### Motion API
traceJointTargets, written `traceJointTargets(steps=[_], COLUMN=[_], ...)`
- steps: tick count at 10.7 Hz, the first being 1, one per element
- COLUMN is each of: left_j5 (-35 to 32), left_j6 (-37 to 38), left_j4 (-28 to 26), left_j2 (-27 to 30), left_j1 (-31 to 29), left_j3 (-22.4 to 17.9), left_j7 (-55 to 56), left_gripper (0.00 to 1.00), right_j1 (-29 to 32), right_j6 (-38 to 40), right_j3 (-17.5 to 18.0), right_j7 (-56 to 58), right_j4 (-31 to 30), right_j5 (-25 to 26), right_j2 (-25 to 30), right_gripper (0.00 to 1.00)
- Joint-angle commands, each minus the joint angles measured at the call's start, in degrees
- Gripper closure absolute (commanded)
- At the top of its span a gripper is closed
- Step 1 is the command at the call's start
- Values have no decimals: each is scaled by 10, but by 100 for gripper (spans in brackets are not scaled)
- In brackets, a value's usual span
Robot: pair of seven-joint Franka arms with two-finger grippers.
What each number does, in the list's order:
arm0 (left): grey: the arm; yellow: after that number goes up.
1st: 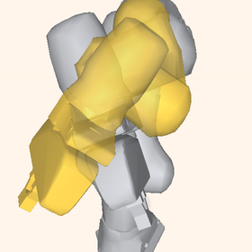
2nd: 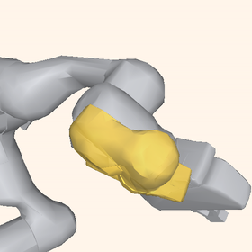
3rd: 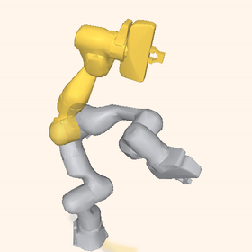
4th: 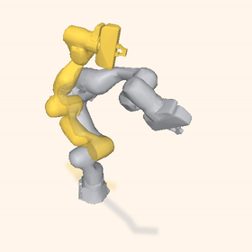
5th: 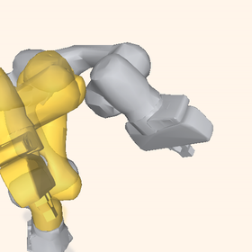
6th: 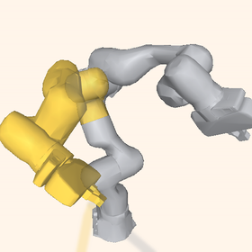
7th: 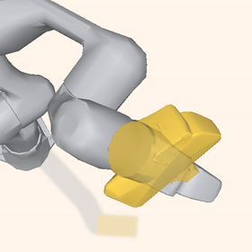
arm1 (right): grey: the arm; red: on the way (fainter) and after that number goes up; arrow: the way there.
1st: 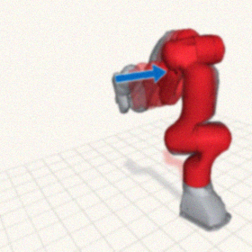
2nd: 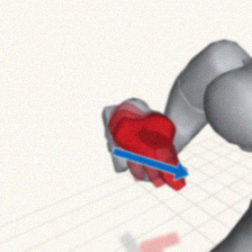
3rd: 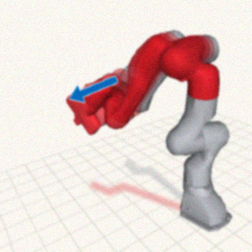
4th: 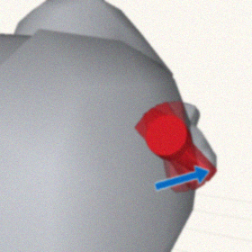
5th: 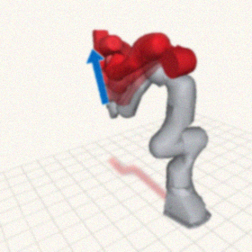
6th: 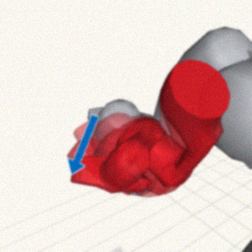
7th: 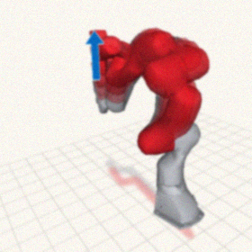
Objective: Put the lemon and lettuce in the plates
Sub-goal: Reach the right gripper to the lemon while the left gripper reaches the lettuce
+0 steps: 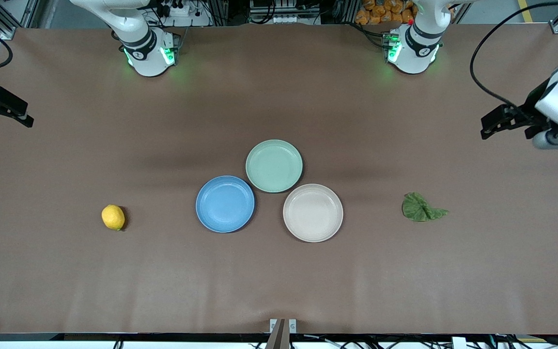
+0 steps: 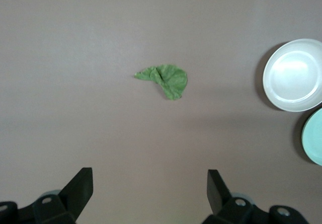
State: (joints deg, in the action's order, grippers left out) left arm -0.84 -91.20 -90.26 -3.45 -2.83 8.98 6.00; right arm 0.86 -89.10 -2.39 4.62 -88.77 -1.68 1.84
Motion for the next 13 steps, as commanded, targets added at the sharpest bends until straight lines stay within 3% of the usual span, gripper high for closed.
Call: traceJointTargets(steps=[1, 5, 8, 10, 13], left_j5=[-12, -40, -41, -43, -43], left_j6=[-16, -108, -218, -240, -277], left_j4=[-4, -43, -121, -124, -127], left_j2=[-51, -119, -133, -162, -210], left_j1=[-3, 2, 0, 5, 6], left_j3=[2, 2, 2, 2, 2], left_j7=[-14, 0, 20, 37, 44], left_gripper=[0, 0, 0, 0, 0], right_j1=[8, 12, 18, 18, 17], right_j6=[3, -10, -60, -117, -150], right_j3=[4, 3, 4, 4, 4], right_j7=[7, 7, 3, 2, 3], right_j4=[0, -1, -37, -84, -98], right_j5=[-5, -3, -3, -3, -4], right_j2=[-3, -37, -72, -90, -143], right_gripper=[0, 0, 0, 0, 0])
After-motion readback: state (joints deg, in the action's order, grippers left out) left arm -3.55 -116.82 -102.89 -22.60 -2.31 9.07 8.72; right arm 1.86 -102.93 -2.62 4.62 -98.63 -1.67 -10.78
